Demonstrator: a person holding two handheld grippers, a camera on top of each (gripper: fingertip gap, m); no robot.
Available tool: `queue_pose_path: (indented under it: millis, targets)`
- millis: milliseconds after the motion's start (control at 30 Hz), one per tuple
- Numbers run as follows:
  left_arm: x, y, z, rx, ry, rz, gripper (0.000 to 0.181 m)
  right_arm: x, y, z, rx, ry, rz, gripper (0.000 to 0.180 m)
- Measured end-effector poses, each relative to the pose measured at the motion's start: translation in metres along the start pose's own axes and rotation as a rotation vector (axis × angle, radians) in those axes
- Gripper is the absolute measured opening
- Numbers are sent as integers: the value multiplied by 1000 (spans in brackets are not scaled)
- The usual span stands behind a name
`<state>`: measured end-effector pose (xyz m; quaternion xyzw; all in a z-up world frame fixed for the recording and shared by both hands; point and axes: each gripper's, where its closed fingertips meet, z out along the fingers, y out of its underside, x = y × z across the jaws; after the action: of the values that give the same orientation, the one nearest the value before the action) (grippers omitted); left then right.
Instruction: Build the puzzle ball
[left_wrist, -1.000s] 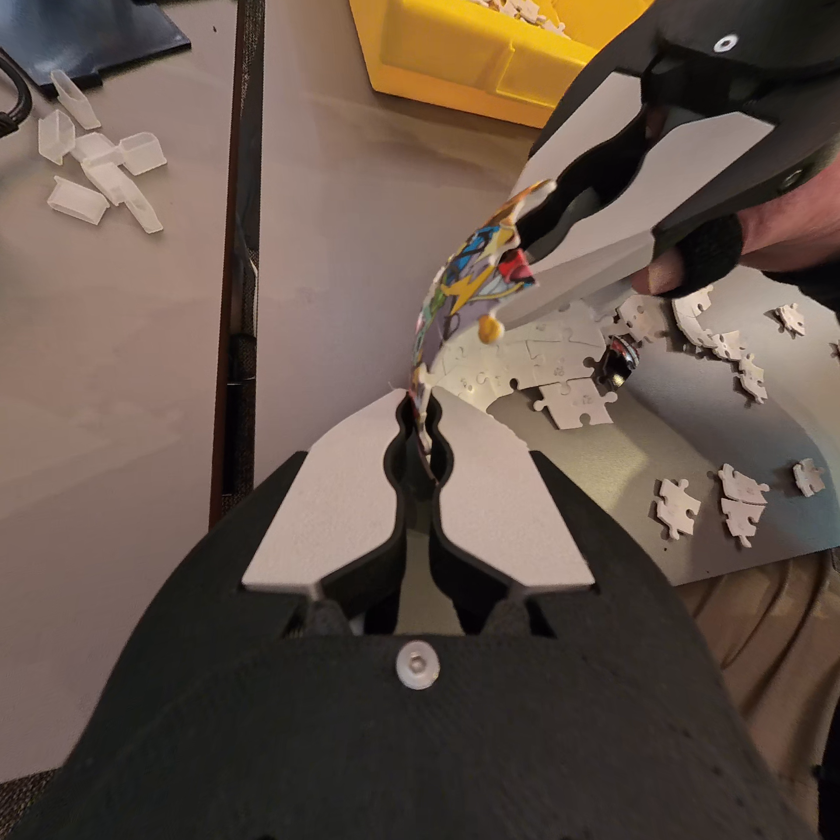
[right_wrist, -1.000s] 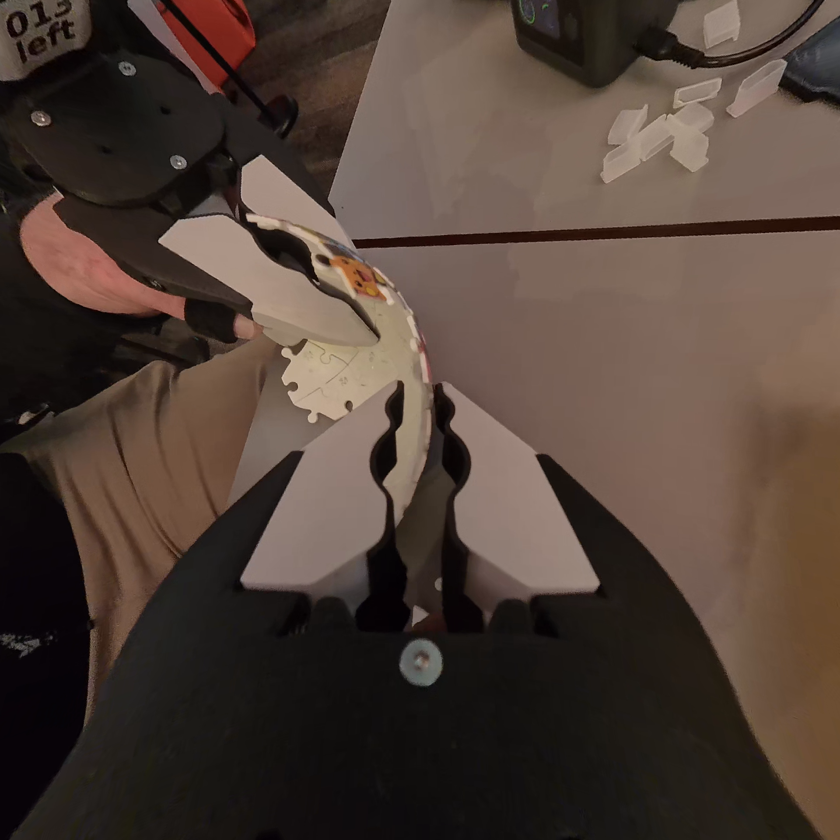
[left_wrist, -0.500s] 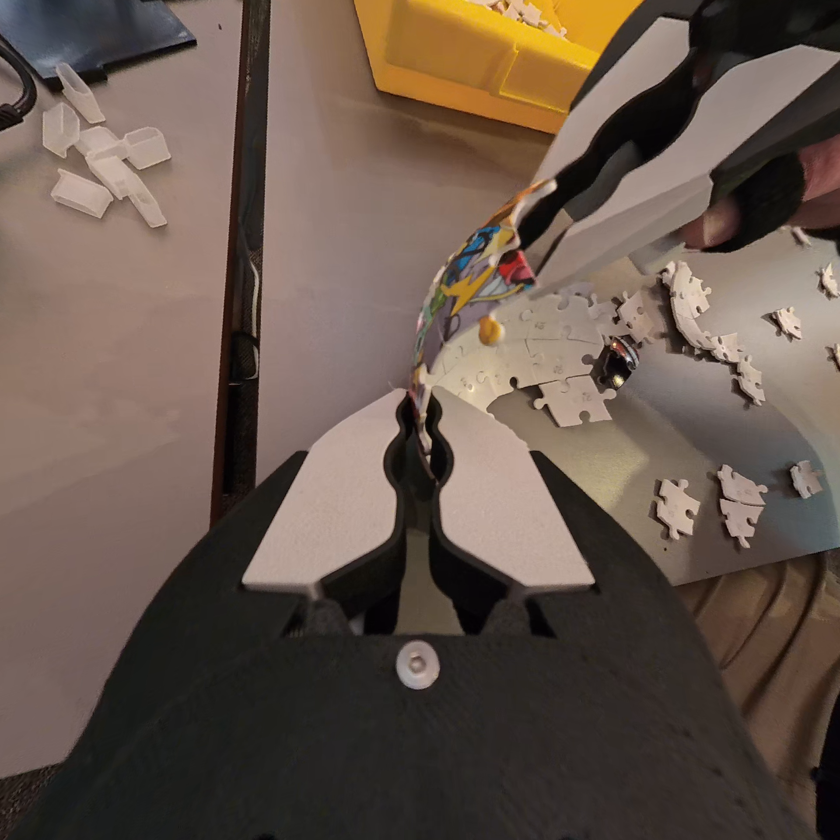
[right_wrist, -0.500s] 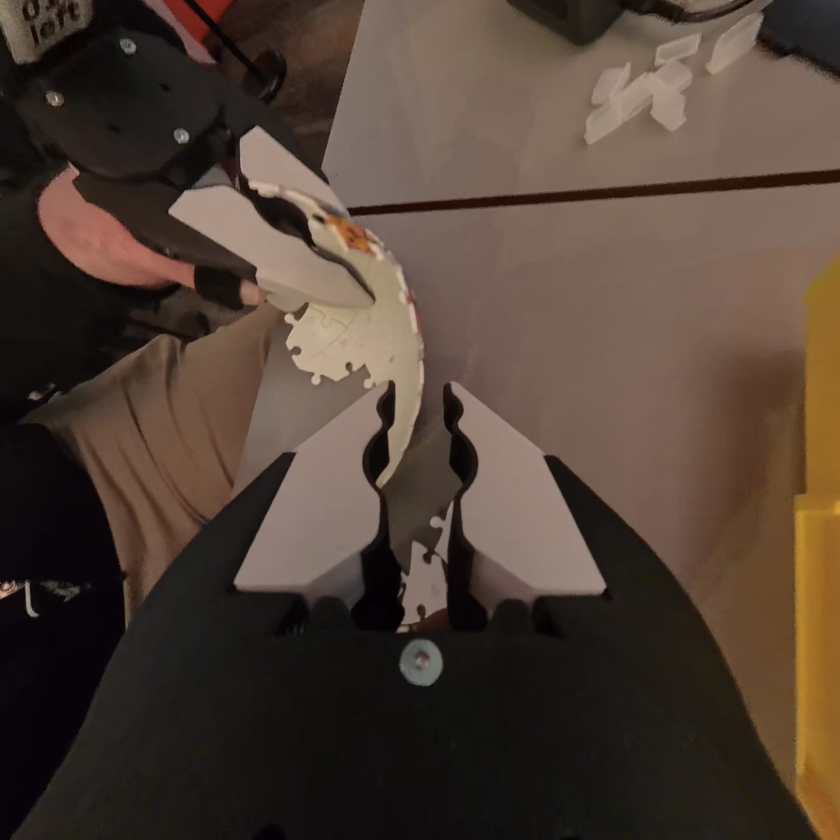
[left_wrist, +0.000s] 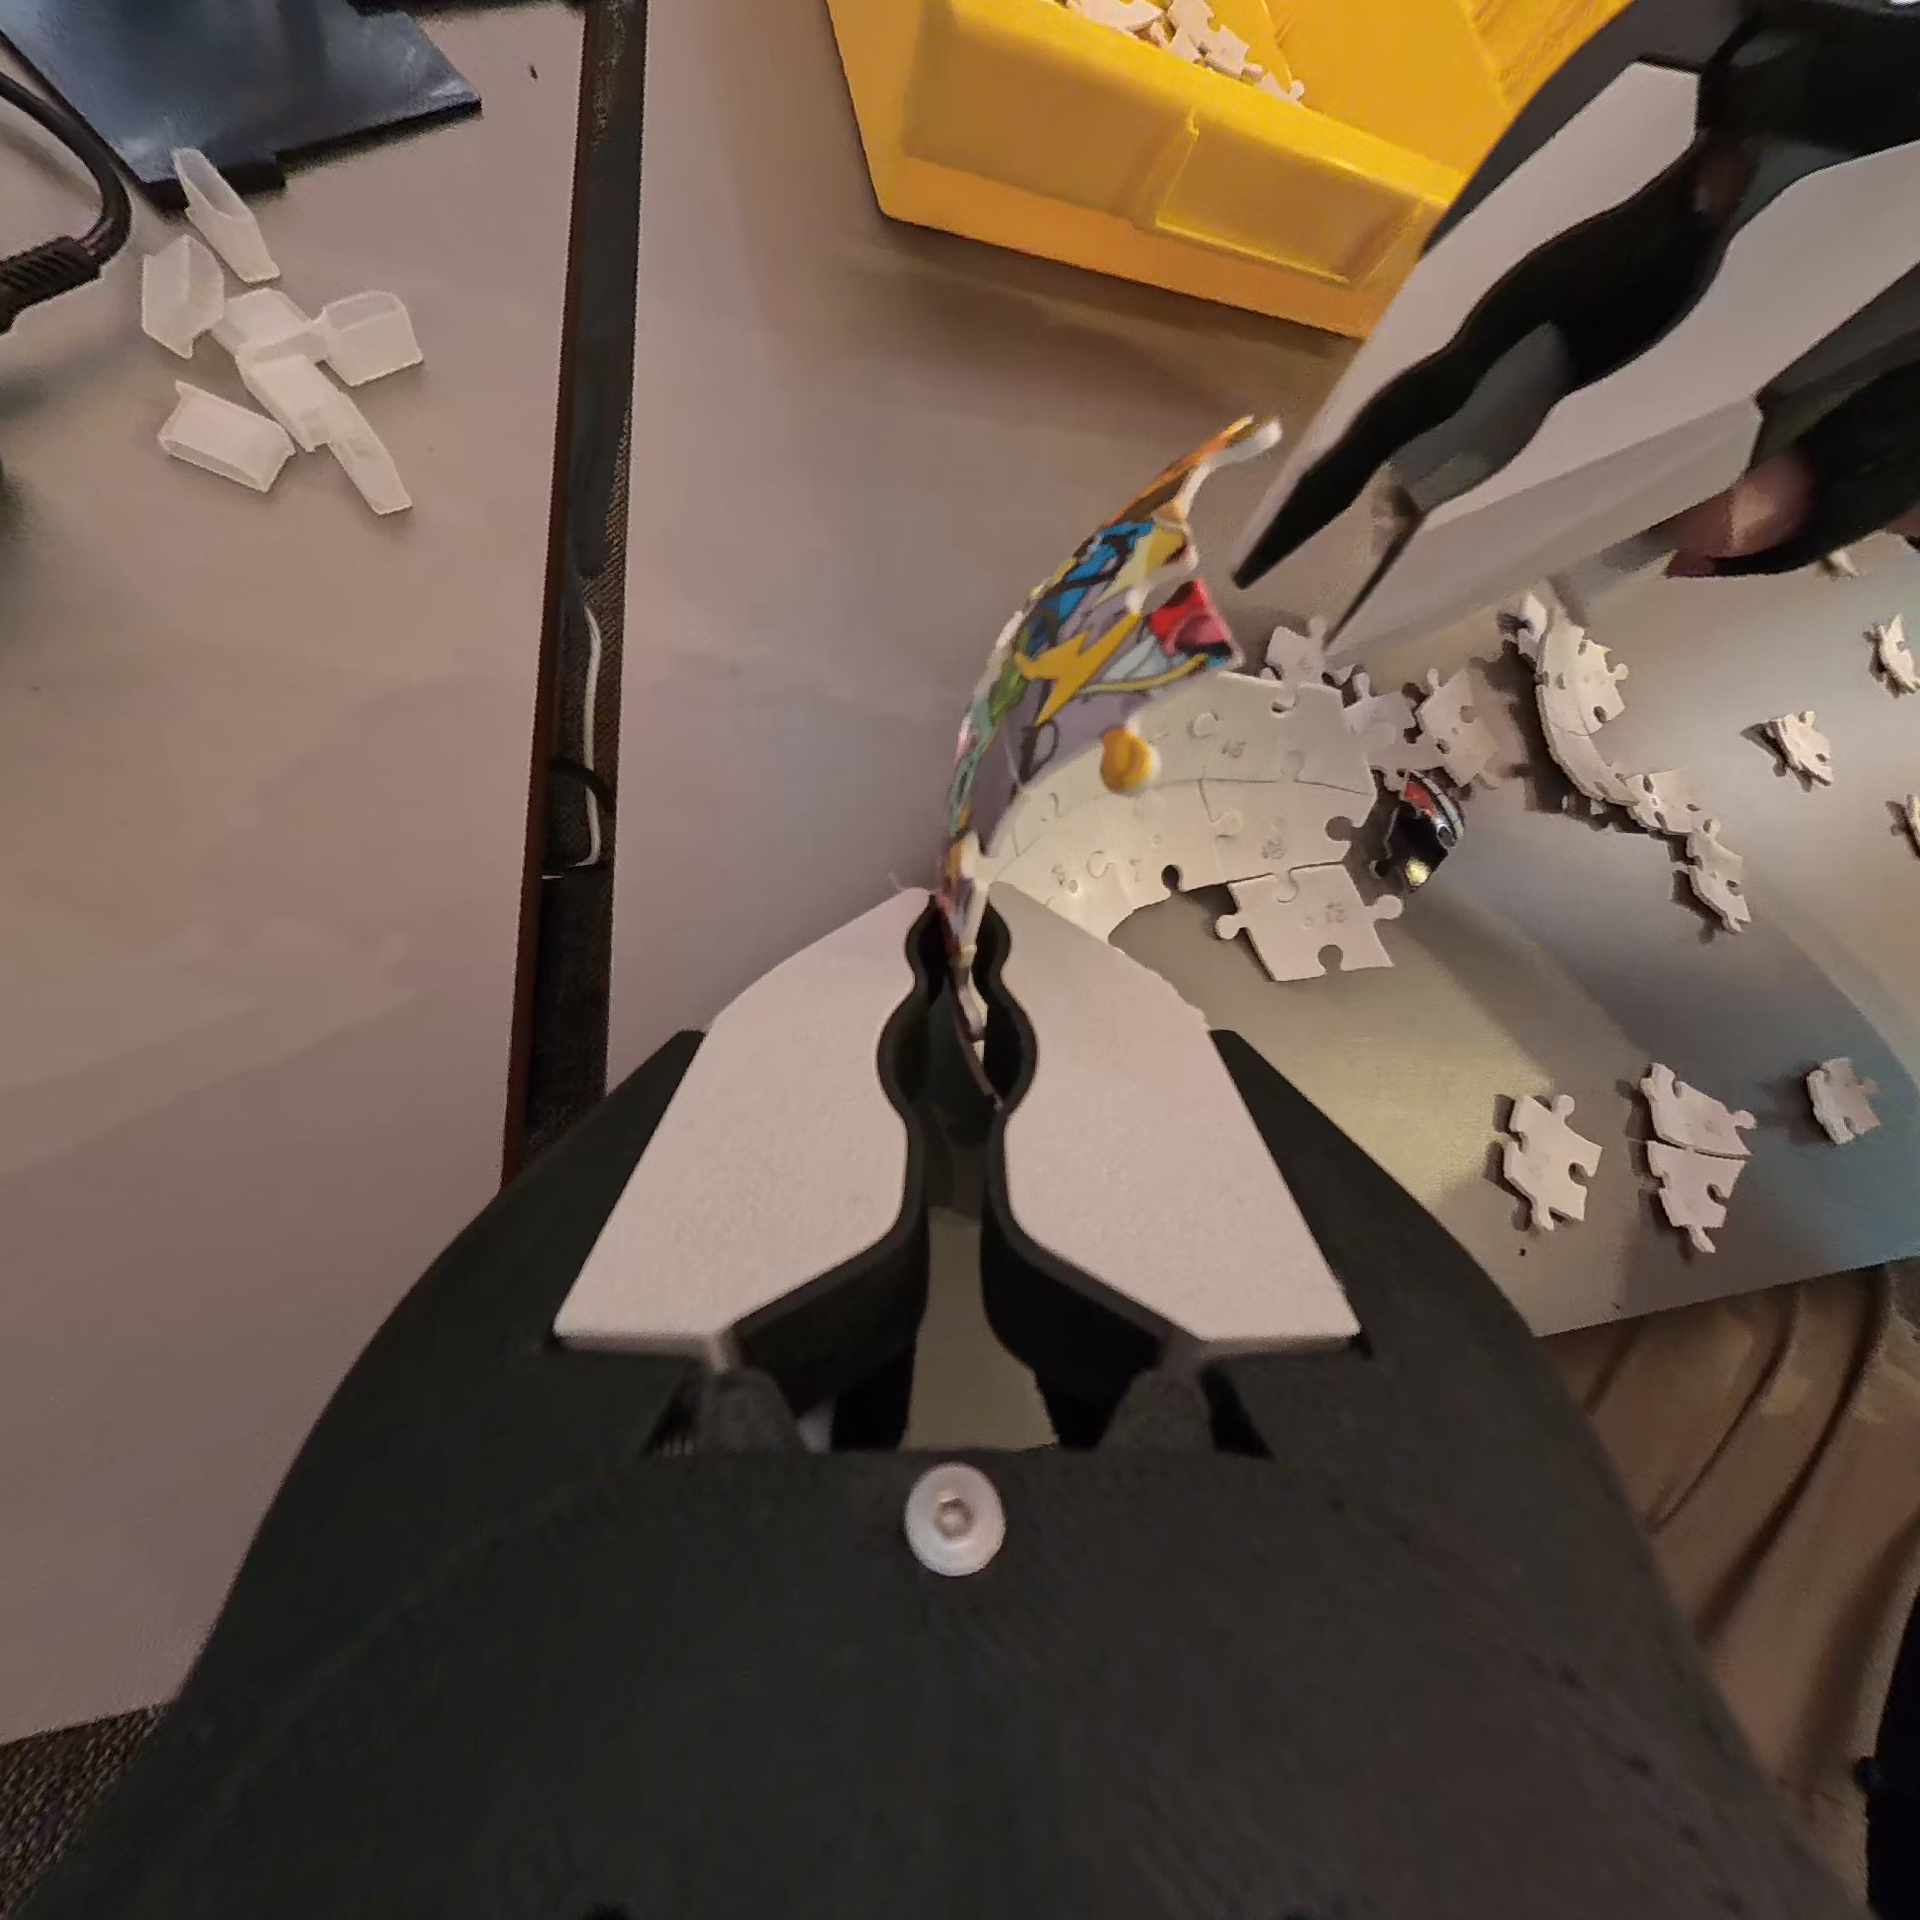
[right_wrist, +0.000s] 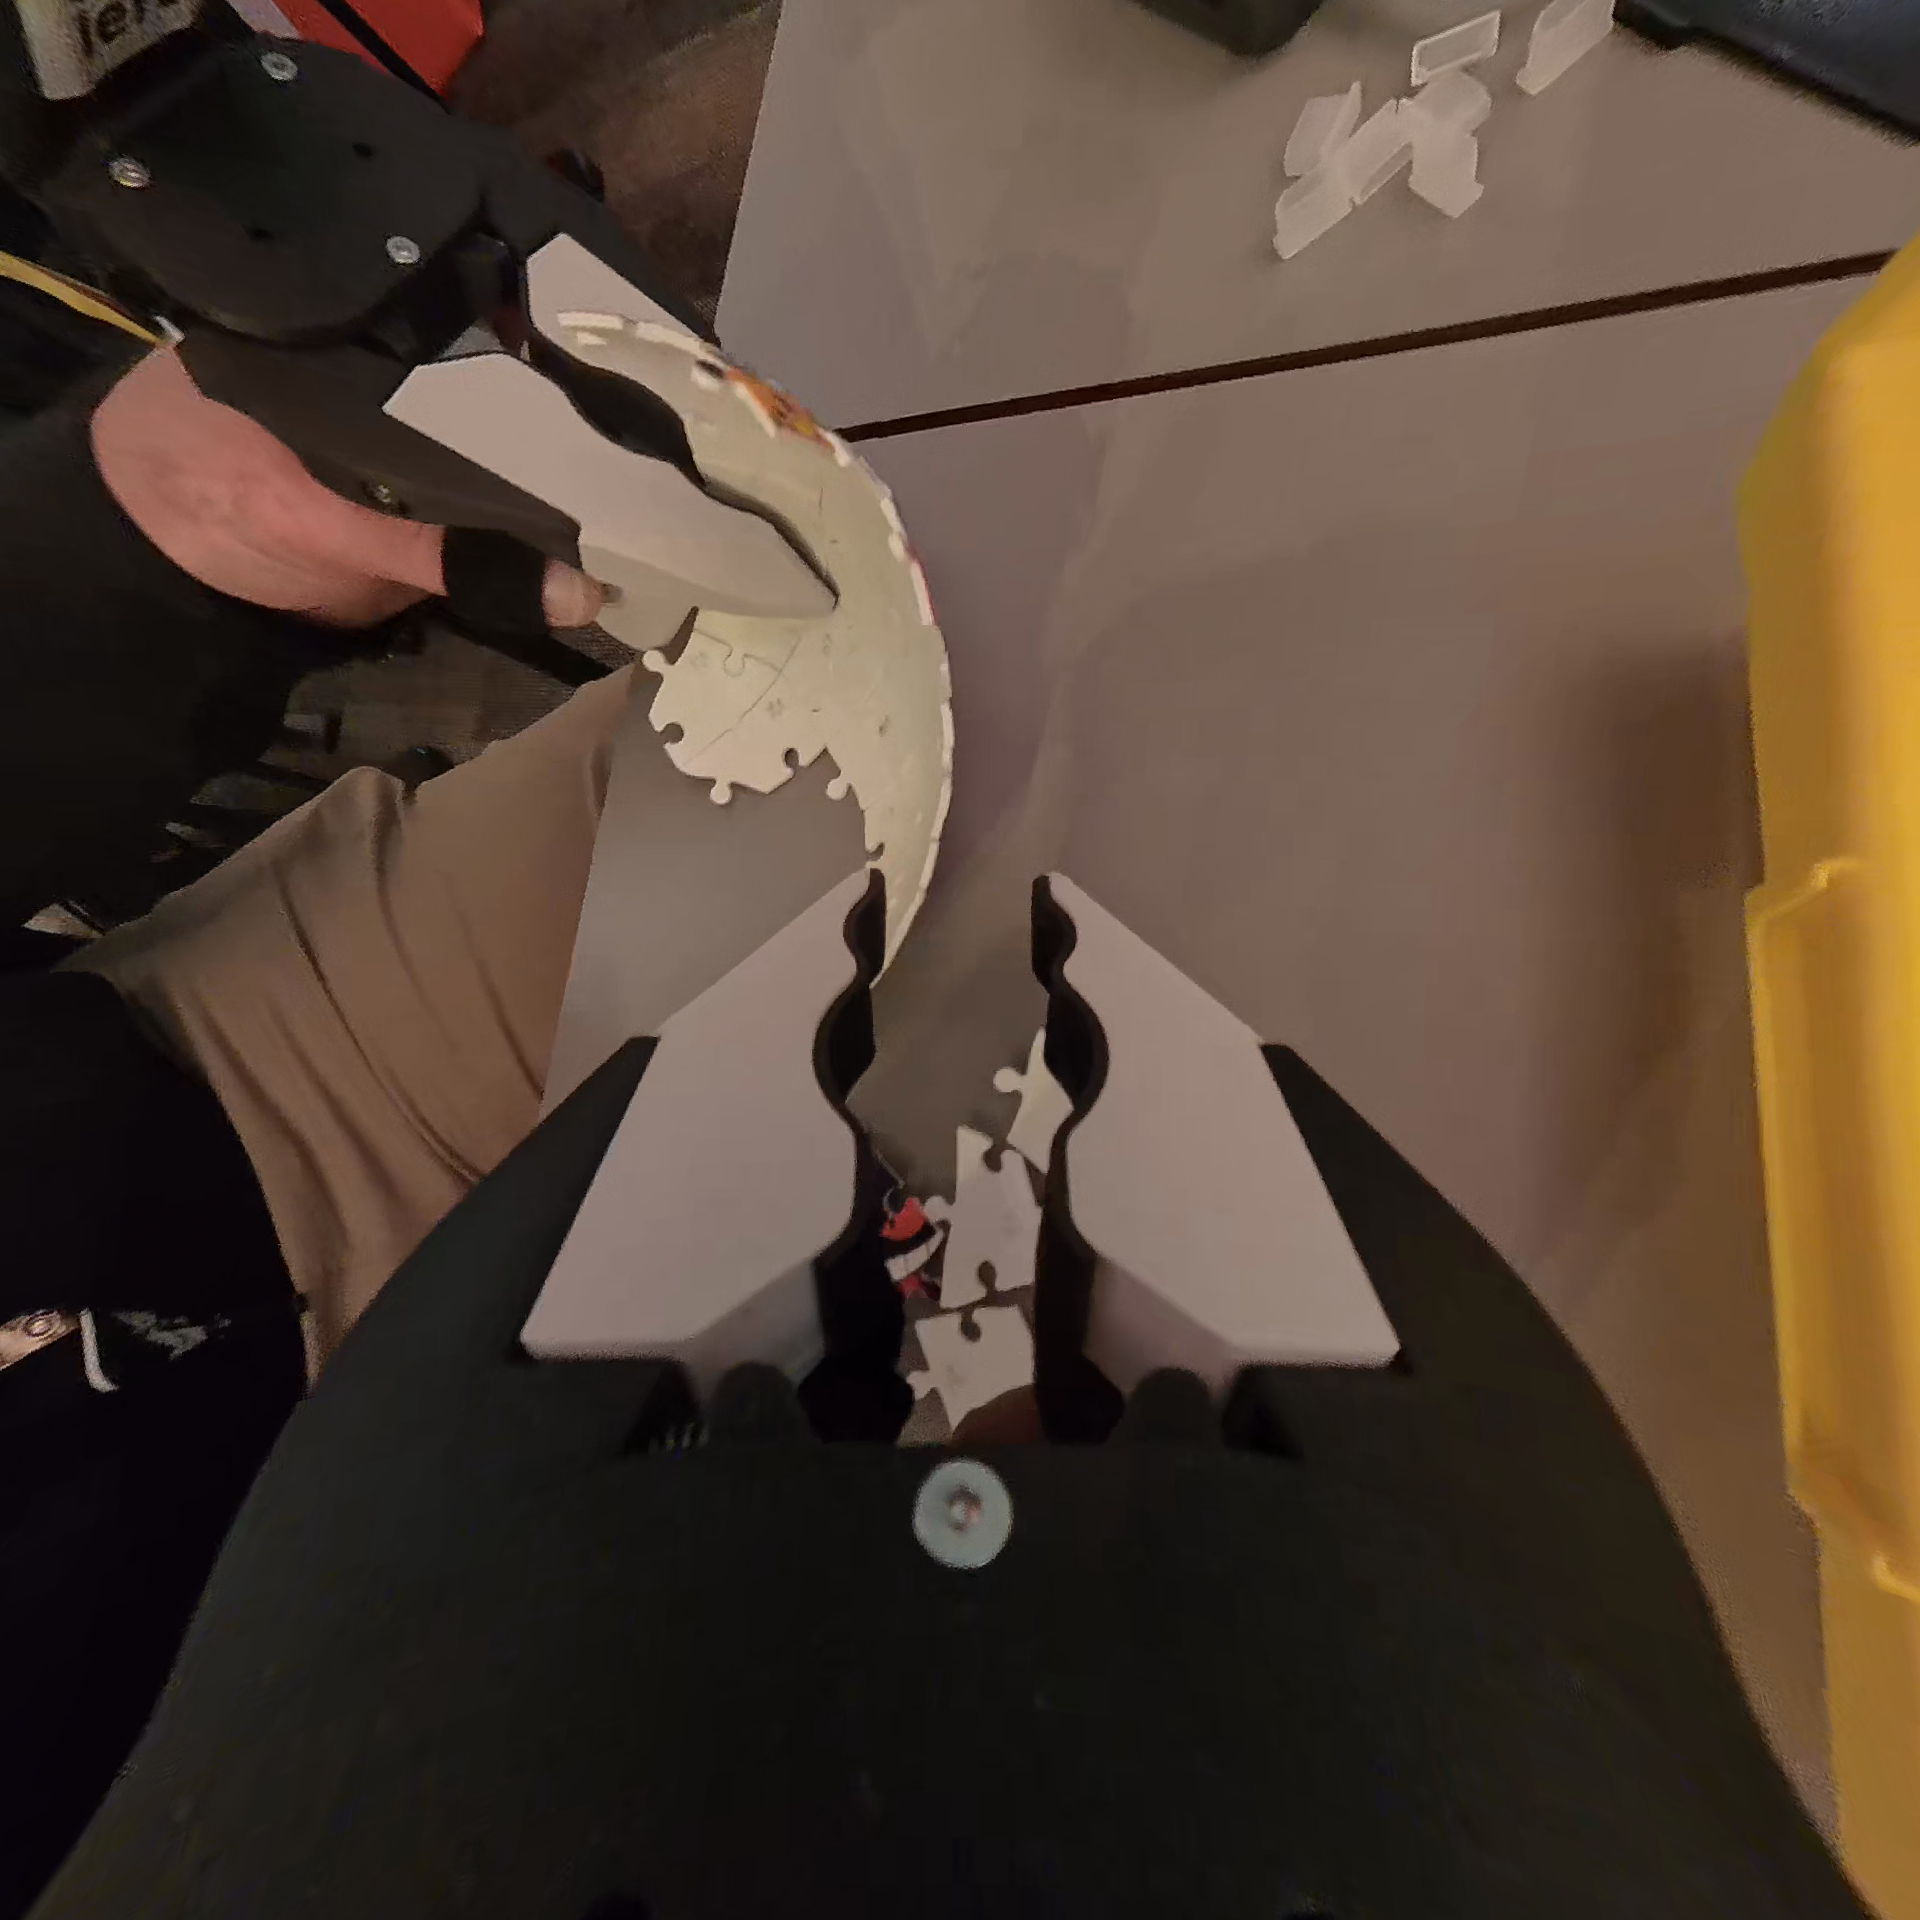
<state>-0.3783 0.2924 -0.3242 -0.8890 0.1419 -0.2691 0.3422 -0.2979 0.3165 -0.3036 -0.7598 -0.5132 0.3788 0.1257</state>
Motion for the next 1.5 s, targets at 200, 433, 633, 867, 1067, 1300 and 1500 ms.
queue_pose_path:
  millis: [200, 433, 633, 867, 1067, 1300, 1500]
  targets:
    - [1, -2, 0, 20, -3, -3, 4, -12, 23, 2, -42, -43, 57, 32]
    - [1, -4, 0, 50, -28, -2, 4, -29, 46, 15, -47, -66, 165, 35]
    - [1, -5, -1, 93, -44, -20, 4, -29, 44, 25, 31, -33, 249, 19]
    - [0, -5, -5, 131, -59, -30, 4, -27, 39, 30, 102, -7, 290, 4]
    - [-1, -6, -11, 181, -77, -40, 4, -25, 34, 29, 169, 2, 338, 1]
    - [-1, -7, -12, 207, -98, -38, 4, -23, 32, 30, 228, 14, 395, 4]
    - [-1, -11, -16, 250, -109, -51, 4, -29, 33, 30, 238, 11, 406, 18]
